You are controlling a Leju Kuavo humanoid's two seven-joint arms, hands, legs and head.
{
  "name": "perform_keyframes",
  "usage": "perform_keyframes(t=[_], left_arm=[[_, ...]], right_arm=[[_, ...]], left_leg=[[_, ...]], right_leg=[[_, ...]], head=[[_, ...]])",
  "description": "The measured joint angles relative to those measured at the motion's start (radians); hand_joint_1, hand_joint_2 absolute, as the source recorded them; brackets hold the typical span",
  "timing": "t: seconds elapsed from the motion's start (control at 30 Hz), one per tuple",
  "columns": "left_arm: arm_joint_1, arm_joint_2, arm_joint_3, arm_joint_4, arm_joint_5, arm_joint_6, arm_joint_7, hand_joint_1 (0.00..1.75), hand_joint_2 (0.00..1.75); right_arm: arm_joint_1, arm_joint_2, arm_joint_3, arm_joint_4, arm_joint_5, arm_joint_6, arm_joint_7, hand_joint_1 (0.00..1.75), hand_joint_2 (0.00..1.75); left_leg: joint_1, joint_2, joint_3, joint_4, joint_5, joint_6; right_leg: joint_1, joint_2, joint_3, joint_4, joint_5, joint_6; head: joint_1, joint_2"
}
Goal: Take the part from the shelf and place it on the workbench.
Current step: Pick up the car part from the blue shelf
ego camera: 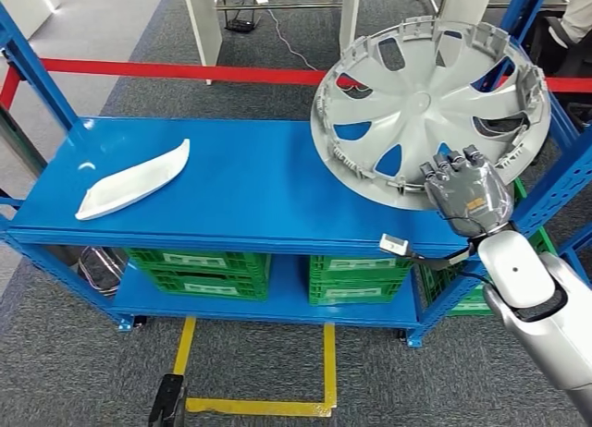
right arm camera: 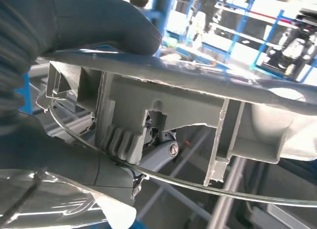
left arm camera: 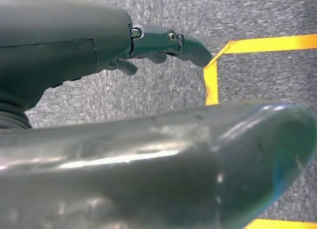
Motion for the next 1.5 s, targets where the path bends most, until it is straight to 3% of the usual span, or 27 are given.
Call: perform_keyframes(t=[0.07,0.1,0.13,0.17,0.23,0.3,0.33,0.4,0.47,0.53,0.6,0.63,0.67,0.7,0.73,0.8,0.87,0.93,0.97,1.03,1.1,1.17,1.2,1.3,1.33,1.43,1.5], left_arm=[[-0.001,-0.002,0.0,0.0,0.0,0.0,-0.001,0.0,0.0],[0.0,-0.003,0.0,0.0,0.0,0.0,-0.001,0.0,0.0],[0.0,-0.003,0.0,0.0,0.0,0.0,-0.001,0.0,0.0],[0.0,-0.003,0.0,0.0,0.0,0.0,-0.002,0.0,0.0],[0.0,-0.004,0.0,0.0,0.002,0.0,-0.004,0.0,0.0],[-0.001,-0.004,0.0,0.0,0.005,0.0,-0.005,0.0,0.0],[-0.001,-0.004,0.0,0.0,0.006,0.001,-0.006,0.0,0.0],[0.001,-0.004,0.001,0.0,0.008,0.002,-0.006,0.0,0.0],[0.004,-0.003,0.001,0.0,0.009,0.003,-0.006,0.0,0.0],[0.005,-0.002,0.002,0.0,0.01,0.003,-0.006,0.0,0.0],[0.005,-0.002,0.004,0.0,0.011,0.003,-0.006,0.0,0.0],[0.005,-0.002,0.004,0.0,0.012,0.003,-0.006,0.0,0.0],[0.005,-0.002,0.005,0.0,0.013,0.003,-0.007,0.0,0.0],[0.005,-0.002,0.005,0.0,0.014,0.003,-0.007,0.0,0.0],[0.004,-0.002,0.005,0.0,0.014,0.003,-0.008,0.0,0.0],[0.003,-0.002,0.005,0.0,0.013,0.006,-0.014,0.0,0.0],[0.003,-0.002,0.005,0.0,0.012,0.013,-0.03,0.0,0.0],[0.005,-0.002,0.005,0.0,0.011,0.023,-0.054,0.0,0.0],[0.006,-0.002,0.005,0.0,0.012,0.028,-0.067,0.0,0.0],[0.006,-0.003,0.005,0.0,0.014,0.033,-0.087,0.0,0.0],[0.007,-0.003,0.005,0.0,0.019,0.033,-0.096,0.0,0.0],[0.01,-0.003,0.005,0.0,0.025,0.031,-0.1,0.0,0.0],[0.011,-0.003,0.006,0.0,0.026,0.031,-0.102,0.0,0.0],[0.01,-0.002,0.006,0.0,0.028,0.027,-0.109,0.0,0.0],[0.009,-0.002,0.006,0.0,0.029,0.024,-0.11,0.0,0.0],[0.01,0.0,0.007,0.0,0.03,0.019,-0.105,0.0,0.0],[0.01,0.002,0.007,0.0,0.03,0.019,-0.099,0.0,0.0]], right_arm=[[0.001,0.001,0.006,-0.001,-0.015,-0.007,-0.016,1.75,1.75],[0.002,0.002,0.011,-0.003,-0.021,-0.008,-0.021,1.75,1.75],[0.004,0.003,0.018,-0.004,-0.025,-0.008,-0.026,1.75,1.75],[0.005,0.003,0.024,-0.007,-0.027,-0.008,-0.03,1.75,1.75],[0.005,0.003,0.037,-0.016,-0.03,-0.007,-0.035,1.75,1.75],[0.003,0.005,0.051,-0.029,-0.037,-0.006,-0.039,1.75,1.75],[0.002,0.006,0.057,-0.034,-0.042,-0.006,-0.04,1.75,1.75],[0.003,0.008,0.071,-0.044,-0.051,-0.006,-0.043,1.75,1.75],[0.003,0.012,0.085,-0.051,-0.056,-0.006,-0.045,1.75,1.75],[0.003,0.015,0.096,-0.057,-0.06,-0.006,-0.047,1.75,1.75],[0.003,0.017,0.105,-0.061,-0.061,-0.006,-0.05,1.75,1.75],[0.003,0.018,0.11,-0.062,-0.061,-0.005,-0.052,1.75,1.75],[0.004,0.018,0.115,-0.062,-0.061,-0.005,-0.053,1.75,1.75],[0.004,0.019,0.119,-0.063,-0.061,-0.005,-0.054,1.75,1.75],[0.004,0.02,0.124,-0.064,-0.061,-0.005,-0.053,1.75,1.75],[0.003,0.022,0.131,-0.067,-0.057,-0.005,-0.05,1.75,1.75],[0.003,0.025,0.138,-0.068,-0.048,-0.006,-0.044,1.75,1.75],[0.004,0.026,0.146,-0.069,-0.042,-0.007,-0.038,1.75,1.75],[0.004,0.027,0.149,-0.069,-0.041,-0.007,-0.036,1.75,1.75],[0.006,0.027,0.154,-0.07,-0.039,-0.009,-0.034,1.75,1.75],[0.01,0.027,0.159,-0.071,-0.034,-0.012,-0.032,1.75,1.75],[0.017,0.027,0.164,-0.07,-0.028,-0.015,-0.03,1.75,1.75],[0.019,0.027,0.165,-0.07,-0.026,-0.015,-0.028,1.75,1.75],[0.019,0.031,0.169,-0.07,-0.021,-0.016,-0.024,1.75,1.75],[0.019,0.033,0.171,-0.07,-0.019,-0.018,-0.023,1.75,1.75],[0.022,0.042,0.175,-0.07,-0.011,-0.022,-0.021,1.75,1.75],[0.023,0.048,0.176,-0.069,-0.007,-0.022,-0.02,1.75,1.75]], left_leg=[[-0.002,0.001,-0.024,0.001,0.019,0.005],[-0.002,0.001,-0.037,0.002,0.028,0.005],[-0.003,0.001,-0.051,0.004,0.037,0.004],[-0.003,0.001,-0.064,0.007,0.046,0.003],[-0.003,0.0,-0.09,0.016,0.06,-0.003],[-0.006,0.0,-0.109,0.026,0.073,-0.012],[-0.006,0.0,-0.115,0.029,0.081,-0.016],[-0.006,-0.001,-0.122,0.029,0.096,-0.026],[-0.003,-0.003,-0.136,0.05,0.067,-0.038],[0.002,-0.004,-0.164,0.146,-0.026,-0.05],[0.008,-0.004,-0.188,0.278,-0.102,-0.059],[0.01,-0.004,-0.185,0.316,-0.108,-0.061],[0.011,-0.004,-0.168,0.32,-0.092,-0.061],[0.011,-0.004,-0.134,0.287,-0.064,-0.059],[0.011,-0.004,-0.086,0.226,-0.041,-0.055],[0.008,-0.005,0.014,0.078,-0.041,-0.044],[0.002,-0.005,0.056,0.004,-0.063,-0.034],[0.002,-0.003,0.053,-0.007,-0.054,-0.023],[0.003,-0.002,0.05,-0.01,-0.046,-0.015],[0.005,0.001,0.039,-0.014,-0.03,-0.004],[0.003,0.001,0.023,-0.013,-0.02,0.002],[0.001,0.001,0.012,-0.009,-0.013,0.002],[0.0,0.0,0.008,-0.006,-0.011,0.002],[-0.004,0.0,-0.004,0.01,-0.013,-0.006],[-0.006,0.001,-0.011,0.016,-0.013,-0.011],[-0.006,0.001,-0.023,0.023,-0.011,-0.024],[-0.004,0.0,-0.038,0.056,-0.037,-0.035]], right_leg=[[0.001,0.001,-0.035,0.126,-0.086,0.004],[0.001,0.0,-0.045,0.18,-0.107,0.005],[0.001,0.0,-0.041,0.207,-0.107,0.007],[0.001,0.0,-0.02,0.198,-0.087,0.007],[0.002,-0.001,0.071,0.085,-0.044,0.005],[0.005,0.0,0.159,-0.043,-0.046,0.0],[0.007,0.001,0.178,-0.075,-0.057,-0.004],[0.009,0.0,0.175,-0.087,-0.052,-0.018],[0.005,-0.004,0.159,-0.089,-0.035,-0.039],[0.003,-0.007,0.138,-0.09,-0.014,-0.051],[0.003,-0.007,0.11,-0.089,0.008,-0.053],[0.003,-0.007,0.097,-0.088,0.018,-0.052],[0.003,-0.006,0.084,-0.088,0.027,-0.05],[0.003,-0.005,0.072,-0.088,0.036,-0.047],[0.004,-0.005,0.063,-0.088,0.043,-0.043],[0.005,-0.005,0.051,-0.087,0.057,-0.033],[0.006,-0.007,0.047,-0.089,0.071,-0.021],[0.004,-0.007,0.041,-0.09,0.078,-0.009],[0.003,-0.006,0.031,-0.076,0.065,-0.005],[0.003,-0.003,-0.011,0.018,0.001,-0.001],[0.003,-0.002,-0.06,0.158,-0.069,0.002],[0.004,-0.002,-0.06,0.201,-0.079,0.002],[0.004,-0.002,-0.03,0.16,-0.057,-0.001],[0.008,-0.003,0.095,-0.039,0.003,-0.013],[0.01,-0.003,0.112,-0.071,0.005,-0.017],[0.011,-0.002,0.11,-0.082,0.004,-0.028],[0.006,-0.003,0.11,-0.087,0.01,-0.038]], head=[[0.001,0.0],[0.001,0.0],[0.001,0.0],[0.001,0.0],[0.001,0.0],[0.0,0.0],[-0.001,0.0],[-0.001,0.0],[-0.003,0.0],[-0.006,0.0],[-0.008,0.0],[-0.008,0.0],[-0.008,0.0],[-0.009,0.0],[-0.009,0.0],[-0.008,0.0],[-0.008,0.0],[-0.007,0.0],[-0.006,0.0],[-0.004,0.0],[-0.003,0.0],[-0.003,0.0],[-0.003,0.0],[-0.004,0.0],[-0.004,0.0],[-0.005,0.0],[-0.007,0.0]])
